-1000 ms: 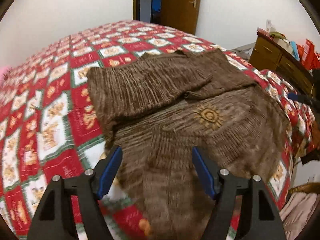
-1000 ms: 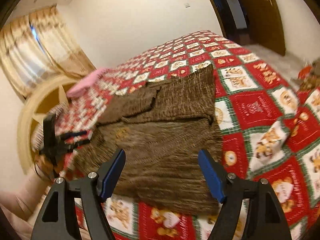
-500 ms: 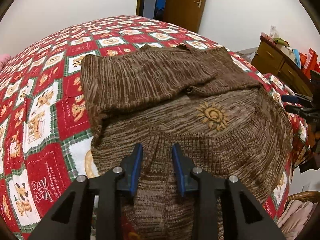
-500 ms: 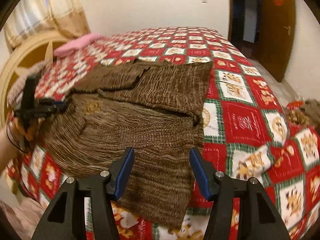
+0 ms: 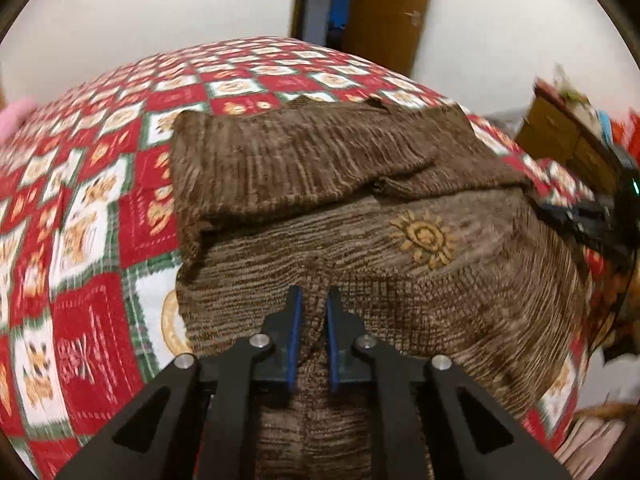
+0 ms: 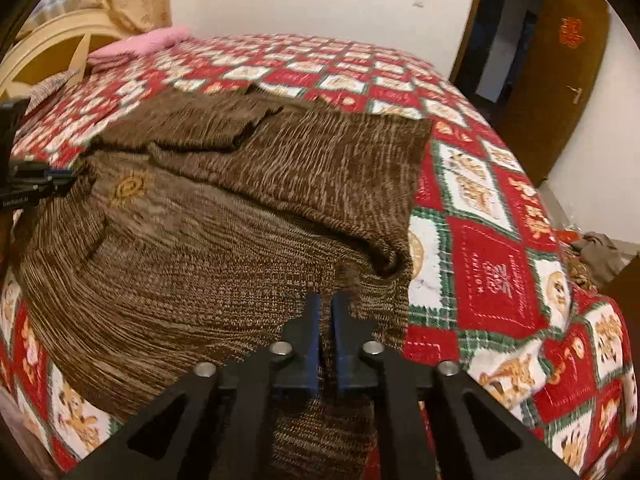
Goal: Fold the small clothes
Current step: 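Grasp the hem with the right gripper while the left gripper holds the hem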
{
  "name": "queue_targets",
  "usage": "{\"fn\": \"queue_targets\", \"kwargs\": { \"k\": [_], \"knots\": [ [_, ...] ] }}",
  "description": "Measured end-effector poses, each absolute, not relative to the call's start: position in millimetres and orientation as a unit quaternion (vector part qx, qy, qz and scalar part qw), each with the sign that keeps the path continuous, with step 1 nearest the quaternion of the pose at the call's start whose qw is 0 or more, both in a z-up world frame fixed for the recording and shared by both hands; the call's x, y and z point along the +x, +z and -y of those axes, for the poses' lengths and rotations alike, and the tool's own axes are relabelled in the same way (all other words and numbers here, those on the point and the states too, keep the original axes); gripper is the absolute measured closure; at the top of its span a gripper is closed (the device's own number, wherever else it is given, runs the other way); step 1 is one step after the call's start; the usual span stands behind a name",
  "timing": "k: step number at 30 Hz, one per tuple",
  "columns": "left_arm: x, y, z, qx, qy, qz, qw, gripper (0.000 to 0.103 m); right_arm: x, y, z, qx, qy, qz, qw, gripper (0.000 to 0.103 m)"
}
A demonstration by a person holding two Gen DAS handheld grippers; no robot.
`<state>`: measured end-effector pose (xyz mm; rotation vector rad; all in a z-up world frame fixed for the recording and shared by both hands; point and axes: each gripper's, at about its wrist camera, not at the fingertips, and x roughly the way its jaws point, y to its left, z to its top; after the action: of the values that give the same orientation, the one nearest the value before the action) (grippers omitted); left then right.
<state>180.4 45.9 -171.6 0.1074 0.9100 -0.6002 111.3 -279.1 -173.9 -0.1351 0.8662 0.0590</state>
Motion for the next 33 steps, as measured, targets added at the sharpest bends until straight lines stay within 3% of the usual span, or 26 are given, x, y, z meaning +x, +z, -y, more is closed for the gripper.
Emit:
{"fn": "queue_targets", "kwargs": {
  "k": [8, 21, 33],
  "knots": [
    [173.6, -137.0, -61.0, 0.004, -0.256, -0.403, 0.879, 0.094, 83.7, -115.1, 288.6, -0.015, 0.011, -0.335, 0.942, 0.099],
    [166.4, -127.9, -46.4, 0.067, -0.186, -0.395, 0.897, 0.094, 85.3, -116.9, 290.6, -0.011, -0.035, -0.337, 0.941, 0.099],
    [179.3, -104.9, -51.1, 0.049, -0.153, -0.378, 0.912, 0.094, 95.8, -74.8, 273.2, -0.043, -0.033, -0.282, 0.958, 0.099]
  ]
}}
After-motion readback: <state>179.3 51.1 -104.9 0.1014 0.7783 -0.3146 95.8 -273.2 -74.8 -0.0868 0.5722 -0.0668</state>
